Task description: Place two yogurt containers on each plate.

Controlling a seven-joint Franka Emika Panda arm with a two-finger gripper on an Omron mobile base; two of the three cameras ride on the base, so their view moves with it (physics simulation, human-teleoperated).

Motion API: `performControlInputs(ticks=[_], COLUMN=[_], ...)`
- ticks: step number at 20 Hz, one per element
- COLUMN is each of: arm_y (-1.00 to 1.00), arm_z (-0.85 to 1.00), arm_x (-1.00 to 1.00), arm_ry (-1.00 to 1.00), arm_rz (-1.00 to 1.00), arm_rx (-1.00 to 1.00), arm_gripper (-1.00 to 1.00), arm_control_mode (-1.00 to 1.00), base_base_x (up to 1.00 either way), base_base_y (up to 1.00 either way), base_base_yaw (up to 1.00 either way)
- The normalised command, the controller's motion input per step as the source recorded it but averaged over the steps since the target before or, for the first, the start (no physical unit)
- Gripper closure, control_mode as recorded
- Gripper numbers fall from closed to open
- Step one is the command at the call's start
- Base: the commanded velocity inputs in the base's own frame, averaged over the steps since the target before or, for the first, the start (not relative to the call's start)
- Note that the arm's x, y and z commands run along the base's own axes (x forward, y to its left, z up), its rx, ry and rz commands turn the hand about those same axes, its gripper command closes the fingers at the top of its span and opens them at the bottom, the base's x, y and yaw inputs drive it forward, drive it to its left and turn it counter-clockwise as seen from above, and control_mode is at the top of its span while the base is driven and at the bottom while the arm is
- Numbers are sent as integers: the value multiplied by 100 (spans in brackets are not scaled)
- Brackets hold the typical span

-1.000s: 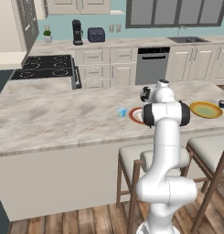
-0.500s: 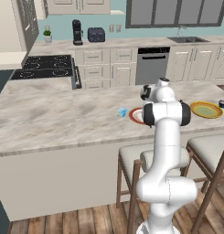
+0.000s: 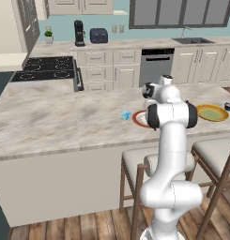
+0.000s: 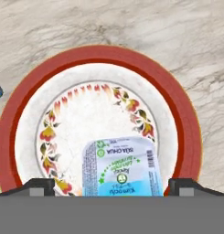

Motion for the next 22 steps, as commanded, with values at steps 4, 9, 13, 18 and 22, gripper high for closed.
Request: performControlInputs(ticks=[4, 9, 13, 18, 22], arm_y=[69, 55, 44, 54, 39], arm_z=[0, 10, 4, 3, 0], arm_x=[0, 0, 0, 0, 0], arm_ry=[0, 0, 0, 0, 0], arm_rz=[3, 19, 22, 18, 15], arm_rx=[0, 0, 0, 0, 0], arm_gripper=[-100, -100, -100, -100, -100], arm_control_mode=[-100, -100, -100, -100, -100], base_base_x=[0, 0, 0, 0, 0], base_base_y=[0, 0, 0, 0, 0], base_base_yaw=[0, 0, 0, 0, 0])
